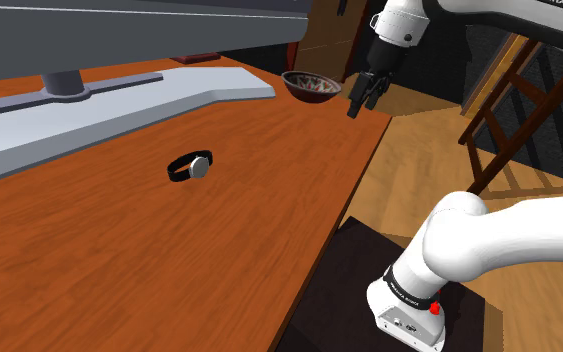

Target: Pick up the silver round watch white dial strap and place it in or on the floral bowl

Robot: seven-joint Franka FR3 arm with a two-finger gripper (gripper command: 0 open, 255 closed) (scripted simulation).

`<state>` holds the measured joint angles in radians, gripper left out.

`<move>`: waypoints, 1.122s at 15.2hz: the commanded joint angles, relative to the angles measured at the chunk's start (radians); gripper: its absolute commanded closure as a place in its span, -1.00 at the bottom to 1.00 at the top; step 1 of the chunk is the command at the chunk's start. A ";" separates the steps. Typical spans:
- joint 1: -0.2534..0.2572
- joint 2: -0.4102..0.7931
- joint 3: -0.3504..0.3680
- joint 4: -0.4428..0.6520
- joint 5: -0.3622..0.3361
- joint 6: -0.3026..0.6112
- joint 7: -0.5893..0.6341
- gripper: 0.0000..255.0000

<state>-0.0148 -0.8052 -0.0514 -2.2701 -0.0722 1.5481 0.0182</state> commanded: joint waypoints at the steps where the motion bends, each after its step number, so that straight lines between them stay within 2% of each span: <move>1: 0.000 0.000 0.000 0.000 0.000 0.000 0.000 -1.00; 9: 0.070 0.159 0.114 0.114 0.138 -0.009 0.120 -1.00; 17: 0.129 0.350 0.217 0.284 0.248 -0.018 0.234 -1.00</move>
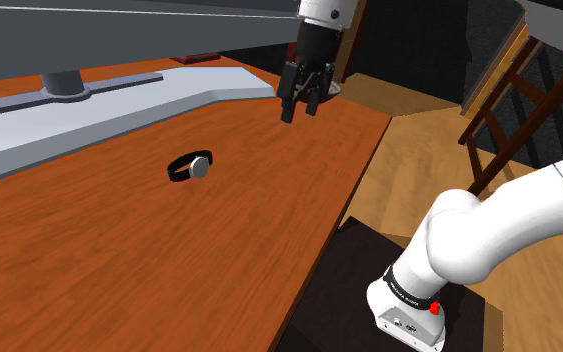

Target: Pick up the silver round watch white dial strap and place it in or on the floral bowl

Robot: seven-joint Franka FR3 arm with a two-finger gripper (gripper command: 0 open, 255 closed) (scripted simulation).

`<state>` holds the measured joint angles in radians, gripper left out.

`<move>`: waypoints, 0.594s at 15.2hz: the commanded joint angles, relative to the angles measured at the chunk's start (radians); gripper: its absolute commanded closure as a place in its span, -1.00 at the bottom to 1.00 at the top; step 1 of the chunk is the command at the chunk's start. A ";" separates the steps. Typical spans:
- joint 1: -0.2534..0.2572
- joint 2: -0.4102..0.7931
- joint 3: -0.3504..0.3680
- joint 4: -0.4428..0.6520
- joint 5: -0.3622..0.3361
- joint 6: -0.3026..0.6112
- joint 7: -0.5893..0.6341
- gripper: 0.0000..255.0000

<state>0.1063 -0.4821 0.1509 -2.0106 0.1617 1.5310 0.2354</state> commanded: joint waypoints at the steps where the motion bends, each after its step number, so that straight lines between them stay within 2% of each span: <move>1: 0.014 0.053 0.027 0.050 0.025 -0.002 0.031 -1.00; 9: 0.068 0.281 0.122 0.293 0.090 -0.024 0.152 -1.00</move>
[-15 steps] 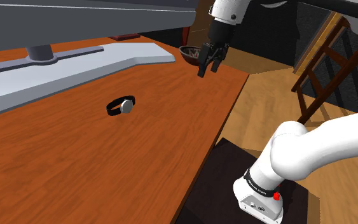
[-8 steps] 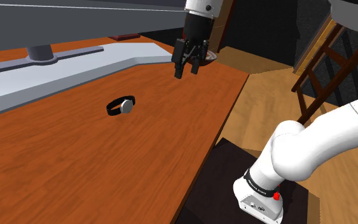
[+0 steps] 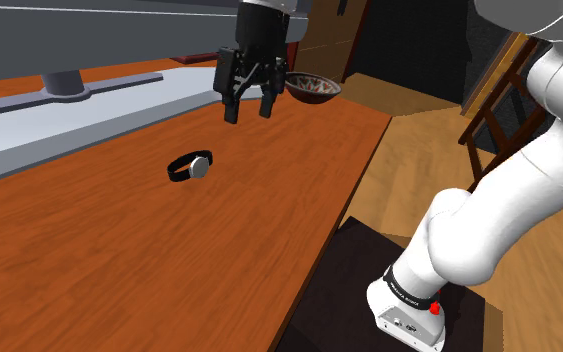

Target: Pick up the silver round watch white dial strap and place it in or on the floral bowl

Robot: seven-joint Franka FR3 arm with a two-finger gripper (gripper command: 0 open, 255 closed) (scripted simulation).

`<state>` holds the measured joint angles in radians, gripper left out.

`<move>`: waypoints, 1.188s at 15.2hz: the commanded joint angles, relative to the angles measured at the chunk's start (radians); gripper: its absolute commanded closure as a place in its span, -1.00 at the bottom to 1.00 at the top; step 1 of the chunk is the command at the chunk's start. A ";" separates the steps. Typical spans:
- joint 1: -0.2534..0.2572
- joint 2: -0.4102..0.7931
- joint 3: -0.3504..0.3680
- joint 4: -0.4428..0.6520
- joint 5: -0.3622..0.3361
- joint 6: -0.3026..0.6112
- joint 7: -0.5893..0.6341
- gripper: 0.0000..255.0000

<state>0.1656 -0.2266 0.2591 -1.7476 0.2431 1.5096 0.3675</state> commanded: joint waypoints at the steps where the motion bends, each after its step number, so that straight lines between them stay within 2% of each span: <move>1: 0.016 0.058 0.026 0.066 0.013 -0.007 0.036 -1.00; 5: 0.048 0.184 0.069 0.216 0.021 -0.028 0.100 -1.00; 12: 0.055 0.153 0.077 0.088 0.031 0.070 0.088 -1.00; 18: 0.056 0.151 0.077 0.078 0.031 0.078 0.088 -1.00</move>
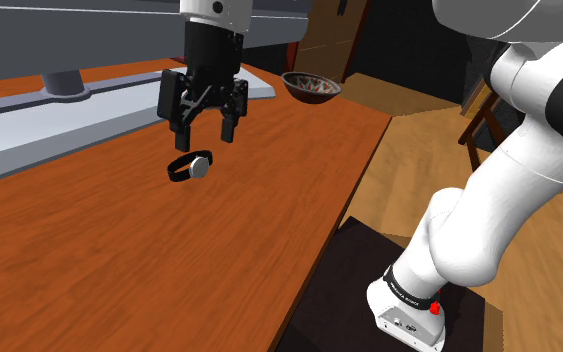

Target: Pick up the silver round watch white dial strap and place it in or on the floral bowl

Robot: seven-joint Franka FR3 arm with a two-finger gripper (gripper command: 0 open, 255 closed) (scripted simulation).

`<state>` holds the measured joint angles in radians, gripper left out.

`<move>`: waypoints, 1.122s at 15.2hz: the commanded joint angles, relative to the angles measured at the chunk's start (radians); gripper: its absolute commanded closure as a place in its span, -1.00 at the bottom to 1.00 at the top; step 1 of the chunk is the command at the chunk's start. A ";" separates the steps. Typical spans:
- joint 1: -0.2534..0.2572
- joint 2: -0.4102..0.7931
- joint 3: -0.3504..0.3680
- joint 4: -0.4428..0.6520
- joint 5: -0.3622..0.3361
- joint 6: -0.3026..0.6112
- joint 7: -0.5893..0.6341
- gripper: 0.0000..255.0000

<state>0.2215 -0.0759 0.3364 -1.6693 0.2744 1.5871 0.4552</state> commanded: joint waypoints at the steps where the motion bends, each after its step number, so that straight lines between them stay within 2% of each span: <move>1: 0.000 0.000 0.000 0.000 0.000 0.000 0.000 -1.00; 2: 0.000 0.000 0.000 0.000 0.000 0.000 0.000 -1.00; 3: 0.000 0.000 0.000 0.000 0.000 0.000 0.000 1.00; 12: 0.000 0.000 0.000 0.000 0.000 0.000 0.000 1.00; 17: 0.000 0.020 0.000 0.089 -0.006 -0.068 0.020 1.00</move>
<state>0.2216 -0.0584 0.3369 -1.5947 0.2690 1.5318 0.4715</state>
